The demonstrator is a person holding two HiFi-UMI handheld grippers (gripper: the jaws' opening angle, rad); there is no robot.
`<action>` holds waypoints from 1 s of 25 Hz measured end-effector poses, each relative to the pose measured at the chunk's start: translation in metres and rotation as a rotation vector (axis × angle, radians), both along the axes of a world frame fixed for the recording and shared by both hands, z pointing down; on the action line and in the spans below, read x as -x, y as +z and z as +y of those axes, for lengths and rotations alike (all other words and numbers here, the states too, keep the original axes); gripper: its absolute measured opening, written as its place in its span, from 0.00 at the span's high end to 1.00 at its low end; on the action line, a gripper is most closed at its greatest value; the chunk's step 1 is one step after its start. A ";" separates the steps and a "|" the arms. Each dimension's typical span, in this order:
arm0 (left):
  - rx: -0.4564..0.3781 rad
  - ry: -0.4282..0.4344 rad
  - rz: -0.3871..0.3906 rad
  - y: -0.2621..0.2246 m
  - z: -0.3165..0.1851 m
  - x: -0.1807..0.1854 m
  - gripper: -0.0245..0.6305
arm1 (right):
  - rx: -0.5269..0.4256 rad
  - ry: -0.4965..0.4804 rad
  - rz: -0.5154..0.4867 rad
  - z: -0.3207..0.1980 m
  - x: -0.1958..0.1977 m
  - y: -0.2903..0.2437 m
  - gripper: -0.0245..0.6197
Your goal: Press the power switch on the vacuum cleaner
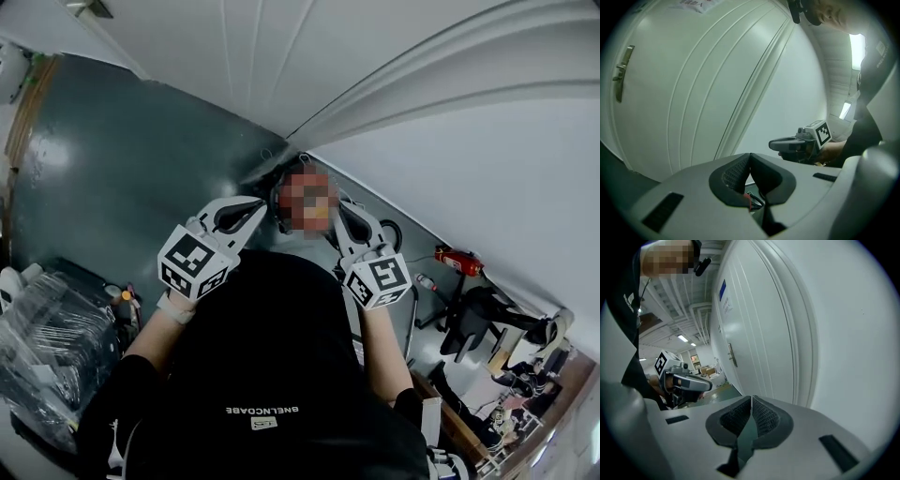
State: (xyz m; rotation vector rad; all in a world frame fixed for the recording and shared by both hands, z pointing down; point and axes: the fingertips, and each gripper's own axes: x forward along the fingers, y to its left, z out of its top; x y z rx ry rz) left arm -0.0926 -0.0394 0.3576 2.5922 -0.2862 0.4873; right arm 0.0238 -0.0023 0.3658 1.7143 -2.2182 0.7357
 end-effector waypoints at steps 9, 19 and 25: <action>0.046 -0.002 -0.060 0.024 0.012 -0.022 0.94 | 0.223 -0.083 0.064 0.020 -0.024 0.062 0.91; 0.117 -0.059 -0.158 0.055 0.050 -0.034 0.94 | 0.363 -0.154 0.060 0.060 -0.050 0.150 0.91; 0.125 -0.074 -0.218 0.070 0.073 -0.036 0.94 | 0.450 -0.168 0.051 0.083 -0.061 0.214 0.91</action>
